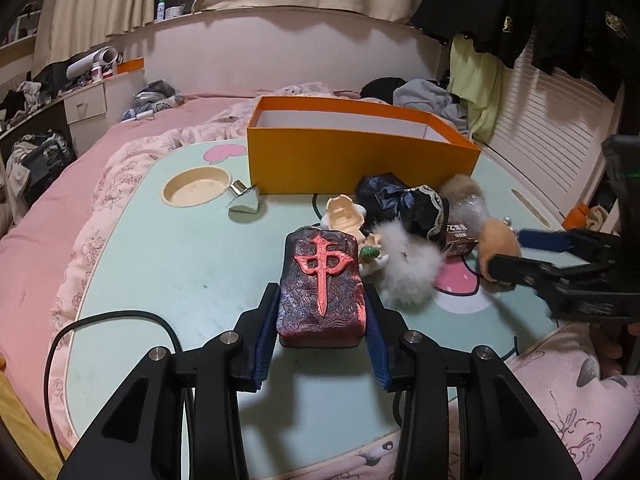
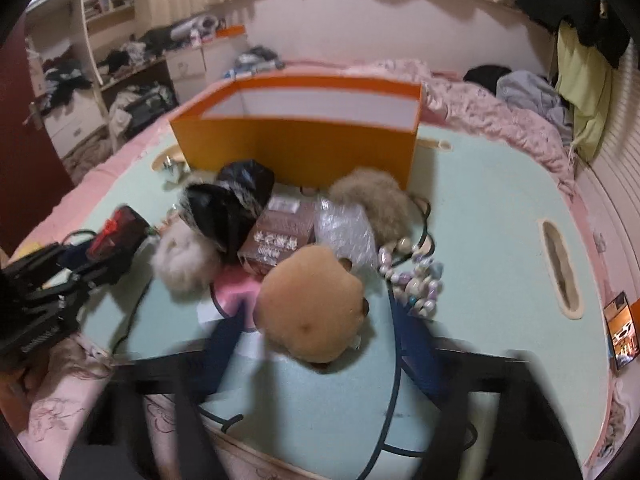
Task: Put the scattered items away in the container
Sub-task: 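Drop the red-character block into the box with the left gripper while the right drops the plush ball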
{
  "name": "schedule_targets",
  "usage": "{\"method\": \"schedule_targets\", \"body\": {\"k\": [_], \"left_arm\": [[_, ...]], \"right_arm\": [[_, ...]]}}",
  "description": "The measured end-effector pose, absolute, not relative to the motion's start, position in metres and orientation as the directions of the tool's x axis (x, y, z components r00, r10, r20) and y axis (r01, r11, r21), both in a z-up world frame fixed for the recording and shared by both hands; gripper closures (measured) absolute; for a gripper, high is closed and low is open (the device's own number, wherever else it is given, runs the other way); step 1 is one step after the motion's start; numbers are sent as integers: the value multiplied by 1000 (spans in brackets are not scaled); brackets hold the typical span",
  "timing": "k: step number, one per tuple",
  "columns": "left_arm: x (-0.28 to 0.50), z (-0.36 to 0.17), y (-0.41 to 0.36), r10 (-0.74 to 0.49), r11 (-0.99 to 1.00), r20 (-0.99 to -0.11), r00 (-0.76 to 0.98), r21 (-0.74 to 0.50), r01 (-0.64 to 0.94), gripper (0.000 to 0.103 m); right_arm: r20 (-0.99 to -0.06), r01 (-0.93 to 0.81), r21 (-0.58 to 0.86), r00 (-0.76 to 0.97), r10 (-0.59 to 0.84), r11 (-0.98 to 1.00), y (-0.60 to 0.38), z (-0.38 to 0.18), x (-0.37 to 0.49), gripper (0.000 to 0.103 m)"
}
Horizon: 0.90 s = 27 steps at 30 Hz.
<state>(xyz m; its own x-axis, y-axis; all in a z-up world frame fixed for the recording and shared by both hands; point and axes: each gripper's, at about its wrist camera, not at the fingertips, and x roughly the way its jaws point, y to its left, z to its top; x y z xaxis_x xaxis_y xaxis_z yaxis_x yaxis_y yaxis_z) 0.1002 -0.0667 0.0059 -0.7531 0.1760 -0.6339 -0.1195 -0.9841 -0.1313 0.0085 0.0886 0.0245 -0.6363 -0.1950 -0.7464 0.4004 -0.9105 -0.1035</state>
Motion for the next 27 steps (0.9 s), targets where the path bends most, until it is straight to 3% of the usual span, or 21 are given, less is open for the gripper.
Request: {"method": "schedule_targets", "body": {"k": [12,21,27], "left_arm": [[102,19,-63,167,-986,-618,-768,-97,-137,62],[48,90,-55,181,-983,-534,-826,-68,-172,62],[-13,124,-42,222,-974,-542,-810,-96,-204,62]], "right_arm": [[-634,364,-82,-738,-233,-928,118,50,45,59],[-578,358,-85,-778,-246,-930,104,103,1,59],[-560,331,-96,-798,-224,-939,79,135,-53,58]]}}
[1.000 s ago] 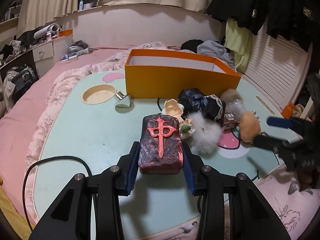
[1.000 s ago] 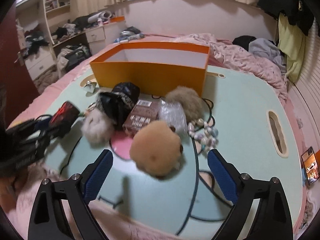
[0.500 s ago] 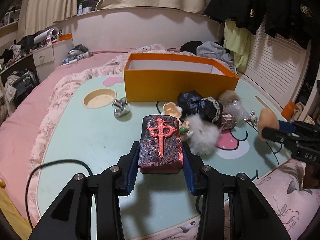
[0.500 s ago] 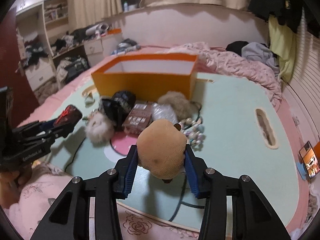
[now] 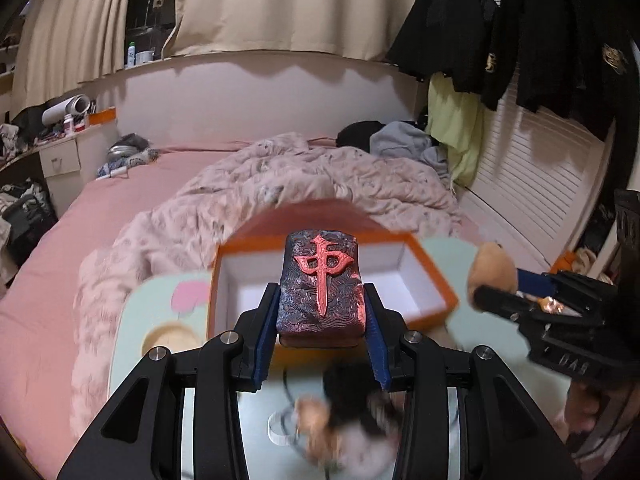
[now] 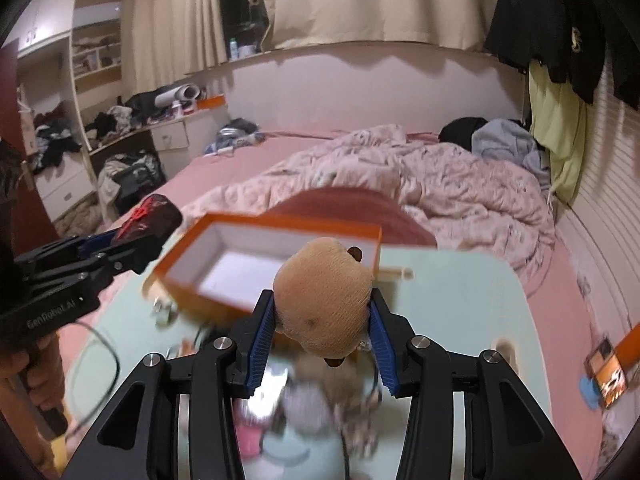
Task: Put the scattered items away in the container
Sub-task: 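Drop the red-character block into the box with the left gripper while the right drops the plush ball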
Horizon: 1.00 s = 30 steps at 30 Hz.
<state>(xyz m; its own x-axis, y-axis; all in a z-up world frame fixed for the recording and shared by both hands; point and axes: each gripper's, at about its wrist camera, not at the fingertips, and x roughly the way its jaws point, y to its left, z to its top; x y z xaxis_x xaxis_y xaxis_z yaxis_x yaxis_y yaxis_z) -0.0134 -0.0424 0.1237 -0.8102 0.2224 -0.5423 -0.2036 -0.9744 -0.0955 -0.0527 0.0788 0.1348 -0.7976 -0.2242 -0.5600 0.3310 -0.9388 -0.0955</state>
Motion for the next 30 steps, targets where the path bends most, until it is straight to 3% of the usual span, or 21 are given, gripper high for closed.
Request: {"method": "schedule_targets", "body": {"k": [4,9,12,14,17,25,27,30], "left_arm": [[-50,115,-36,198,-980,-569,-798,-86,-182,62],[-86,72,-28,197,-980,-673,-713,-111,-165,62],[-101,46,-23,171,-984,-720,-673,-91,-152,62],[-106,37,-24,159,-987,-737,-657,-100,-126,62],[-99,42,-30,187,-982,-707,-683,-144,-120,46],[-64,85,-42,223,-974,-611,-759,-164,-153,41],[-48,97,-45,239,-970,-592,-770,-177,-165,29],[-16,109,-47,233,-972,-581,-780,-156,-173,24]], "right_arm": [[-559,310,-102,-804,-203,-945,67,138,-89,58],[-628,312,-29,-744,-226,-950,68,111,-128,58],[-658,305,-46,-726,-201,-951,64,87,-141,51],[-630,297,-83,-755,-181,-951,62,84,-139,43],[-615,299,-57,-762,-202,-953,64,88,-136,31],[-564,284,-27,-796,-220,-958,75,110,-106,29],[-547,290,-9,-802,-238,-957,80,119,-91,29],[-546,297,-20,-803,-238,-955,84,125,-60,24]]}}
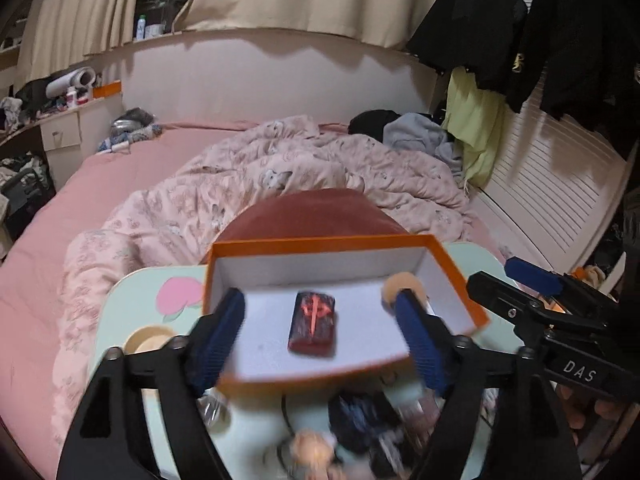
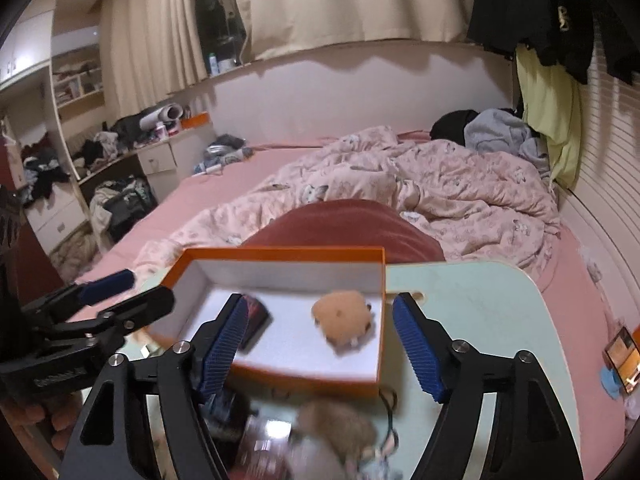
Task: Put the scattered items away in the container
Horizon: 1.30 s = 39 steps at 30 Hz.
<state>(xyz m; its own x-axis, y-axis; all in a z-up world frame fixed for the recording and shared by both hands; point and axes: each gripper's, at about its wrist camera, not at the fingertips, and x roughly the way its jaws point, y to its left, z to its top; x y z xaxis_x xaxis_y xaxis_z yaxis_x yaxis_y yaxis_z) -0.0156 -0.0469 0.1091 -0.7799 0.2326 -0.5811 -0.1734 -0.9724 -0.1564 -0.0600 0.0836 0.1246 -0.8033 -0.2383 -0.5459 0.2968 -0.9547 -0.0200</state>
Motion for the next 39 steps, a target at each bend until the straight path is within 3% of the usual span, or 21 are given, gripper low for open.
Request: {"method": "schedule_targets", "body": {"k": [4,8,18,20,23,27,39], "left_arm": [[35,100,-46,246,-968,-591,-768,-116,-221,23],[76,61,-50,280,-960,-654,-702,-175,-220,23],[91,14,-54,133,-991,-718,-683,-76,-114,23],[86,3,-50,111,-993,-751,-651,-58,-103,23],[85,-6,-48,105,-993,-763,-638,-47,-107,20],[78,-15,-50,104,-994,-774,-624,-54,-99,0],[83,-12,-48,114,-992,-762,-637,-57,-109,0]], "right_arm": [[-607,337,-60,-759,-234,-939,89,105,-14,18],[-684,372,-45,-688,-243,-927,98,67,18,13],[-761,258,-121,-644,-78,-959,119,18,23,11],[-763,237,-153,-646,-38,-960,120,14,21,0],[-763,237,-169,-646,-26,-957,121,11,20,0],[-755,253,-172,-655,-38,-952,122,11,19,0],[-749,265,-174,-661,-48,-948,117,11,24,0]]}}
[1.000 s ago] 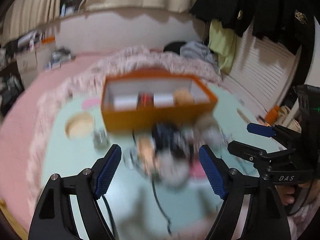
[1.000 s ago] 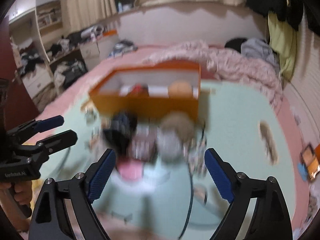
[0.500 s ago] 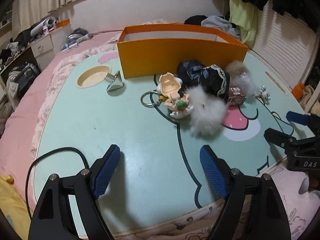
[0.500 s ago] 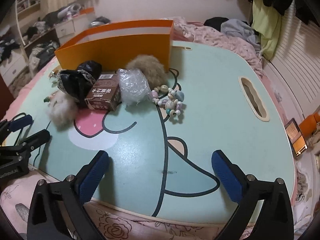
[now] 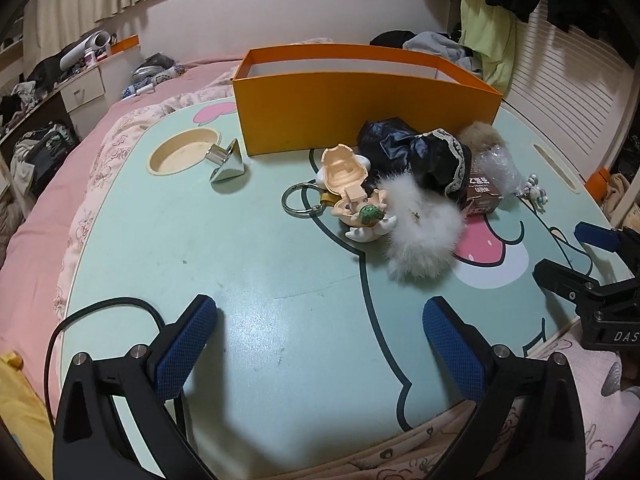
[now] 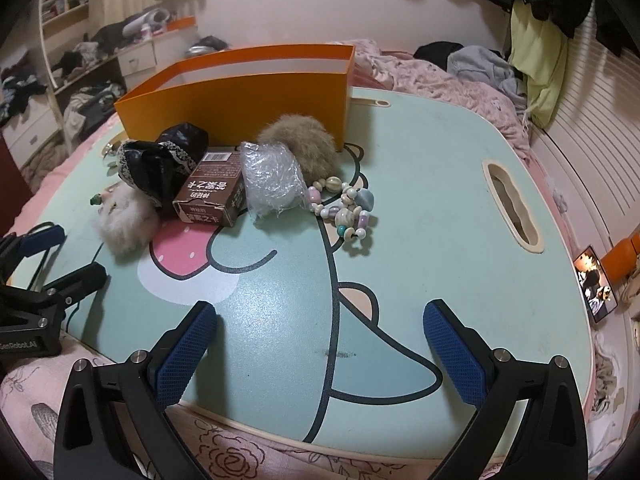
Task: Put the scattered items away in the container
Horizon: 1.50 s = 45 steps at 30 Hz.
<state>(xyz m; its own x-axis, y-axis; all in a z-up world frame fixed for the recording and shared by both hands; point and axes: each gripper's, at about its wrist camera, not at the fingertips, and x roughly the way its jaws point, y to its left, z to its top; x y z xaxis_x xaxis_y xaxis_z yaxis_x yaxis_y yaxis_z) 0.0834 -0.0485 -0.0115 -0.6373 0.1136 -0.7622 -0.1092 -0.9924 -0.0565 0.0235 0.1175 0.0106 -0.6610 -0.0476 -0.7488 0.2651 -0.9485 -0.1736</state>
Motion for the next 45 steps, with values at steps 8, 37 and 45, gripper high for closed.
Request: {"method": "schedule_targets", "body": {"k": [8,37,45], "left_arm": [[83,-12,-49,115,-992,-762,-637,-57,-110,0],[83,-12,-49,117,-992,-763,-636,-58,-113,0],[83,-12,-49,118,-992,-763,-635,-58,-114,0]], "right_arm": [[-749,266,-173,-661,-48,-948,116,11,23,0],[-749,275,-173,-660,-55,-946,116,11,24,0],[-749,276,-173,-660,-56,-945,116,11,23,0]]}}
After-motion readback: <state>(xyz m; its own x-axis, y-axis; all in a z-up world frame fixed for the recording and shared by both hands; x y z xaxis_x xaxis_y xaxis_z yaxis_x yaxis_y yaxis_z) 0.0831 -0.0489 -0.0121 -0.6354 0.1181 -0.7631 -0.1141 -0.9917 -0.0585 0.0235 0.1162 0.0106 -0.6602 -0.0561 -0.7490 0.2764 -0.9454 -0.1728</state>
